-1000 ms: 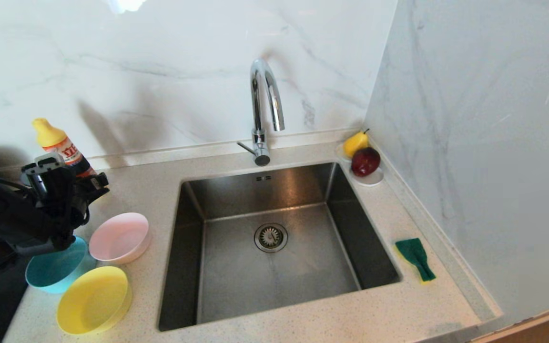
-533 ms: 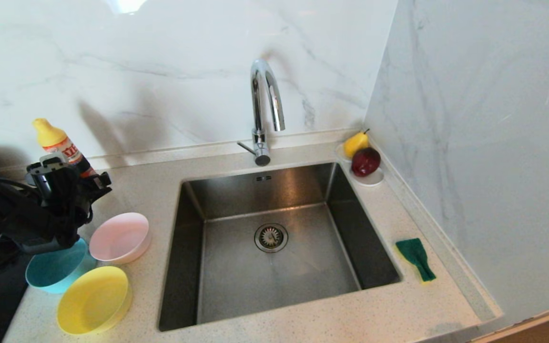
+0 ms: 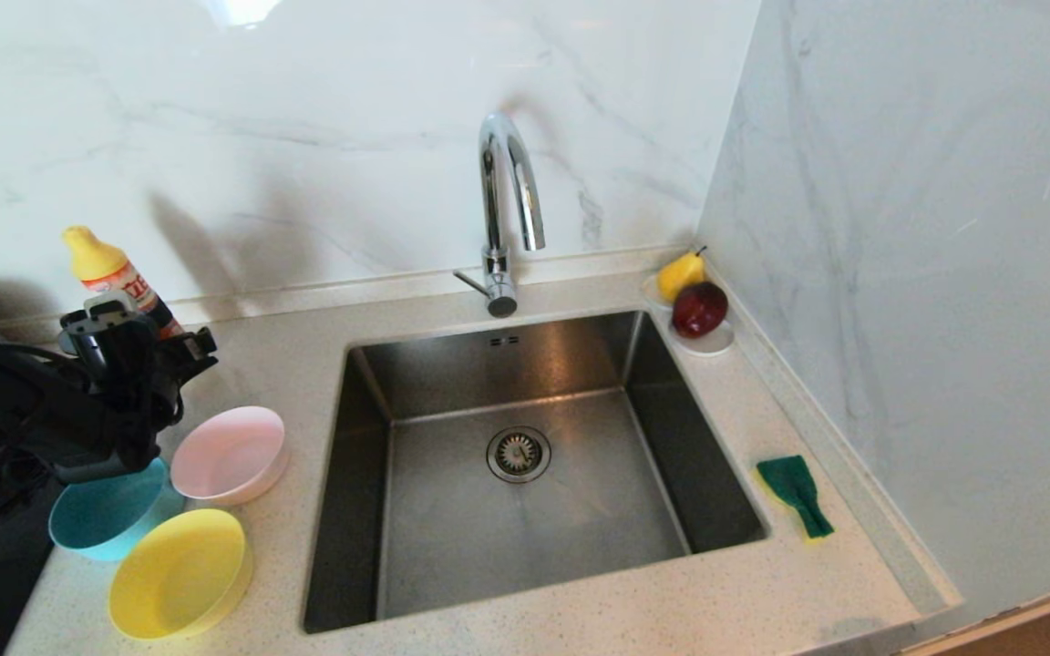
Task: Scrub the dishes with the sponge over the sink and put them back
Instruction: Grab the dish soap
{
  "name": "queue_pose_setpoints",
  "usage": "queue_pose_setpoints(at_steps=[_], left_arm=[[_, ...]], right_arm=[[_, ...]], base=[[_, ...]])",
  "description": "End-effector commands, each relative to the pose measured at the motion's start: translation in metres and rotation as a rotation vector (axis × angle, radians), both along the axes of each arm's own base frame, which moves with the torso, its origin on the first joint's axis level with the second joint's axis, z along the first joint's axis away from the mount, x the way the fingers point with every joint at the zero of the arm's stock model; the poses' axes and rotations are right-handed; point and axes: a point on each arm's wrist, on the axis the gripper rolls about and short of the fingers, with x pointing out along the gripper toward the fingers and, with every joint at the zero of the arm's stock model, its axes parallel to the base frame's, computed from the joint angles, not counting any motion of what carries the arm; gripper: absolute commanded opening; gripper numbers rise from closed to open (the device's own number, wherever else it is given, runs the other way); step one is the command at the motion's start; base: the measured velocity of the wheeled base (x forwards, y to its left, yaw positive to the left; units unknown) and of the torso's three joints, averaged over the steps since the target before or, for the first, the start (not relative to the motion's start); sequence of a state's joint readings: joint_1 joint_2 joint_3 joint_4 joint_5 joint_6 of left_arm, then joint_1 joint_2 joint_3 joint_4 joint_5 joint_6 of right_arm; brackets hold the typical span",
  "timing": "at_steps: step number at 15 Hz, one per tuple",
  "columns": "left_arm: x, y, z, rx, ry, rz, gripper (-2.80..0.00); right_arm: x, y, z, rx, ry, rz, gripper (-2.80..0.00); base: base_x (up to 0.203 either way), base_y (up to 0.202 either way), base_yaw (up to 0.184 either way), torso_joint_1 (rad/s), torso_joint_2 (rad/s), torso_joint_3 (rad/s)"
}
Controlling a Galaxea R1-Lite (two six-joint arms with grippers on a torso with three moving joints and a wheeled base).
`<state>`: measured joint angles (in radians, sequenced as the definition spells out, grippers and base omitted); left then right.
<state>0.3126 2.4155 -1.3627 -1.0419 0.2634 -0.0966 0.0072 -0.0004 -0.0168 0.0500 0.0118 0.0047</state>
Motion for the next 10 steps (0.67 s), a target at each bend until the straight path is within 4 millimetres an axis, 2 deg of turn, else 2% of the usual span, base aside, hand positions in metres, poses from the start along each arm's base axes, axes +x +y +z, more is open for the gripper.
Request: queue_pose_setpoints(at_steps=[1, 2, 3, 10], left_arm=[[0.004, 0.001, 0.001, 0.004, -0.011, 0.002, 0.00], [0.005, 0.002, 0.003, 0.005, -0.015, 0.003, 0.00], [0.007, 0.002, 0.005, 0.006, -0.019, 0.002, -2.80], [0.023, 0.008, -0.001, 0.013, -0.032, 0.002, -2.80]], right_arm=[[0.000, 0.000, 0.000, 0.000, -0.001, 0.001, -2.80], [0.000, 0.000, 0.000, 0.000, -0.001, 0.001, -2.80], [0.000, 0.000, 0.000, 0.000, -0.001, 0.001, -2.80], [0.000, 0.000, 0.000, 0.000, -0.001, 0.001, -2.80]], base=[[0.000, 0.000, 0.000, 0.000, 0.00, 0.000], [0.000, 0.000, 0.000, 0.000, 0.00, 0.000], [0.000, 0.000, 0.000, 0.000, 0.00, 0.000], [0.000, 0.000, 0.000, 0.000, 0.00, 0.000]])
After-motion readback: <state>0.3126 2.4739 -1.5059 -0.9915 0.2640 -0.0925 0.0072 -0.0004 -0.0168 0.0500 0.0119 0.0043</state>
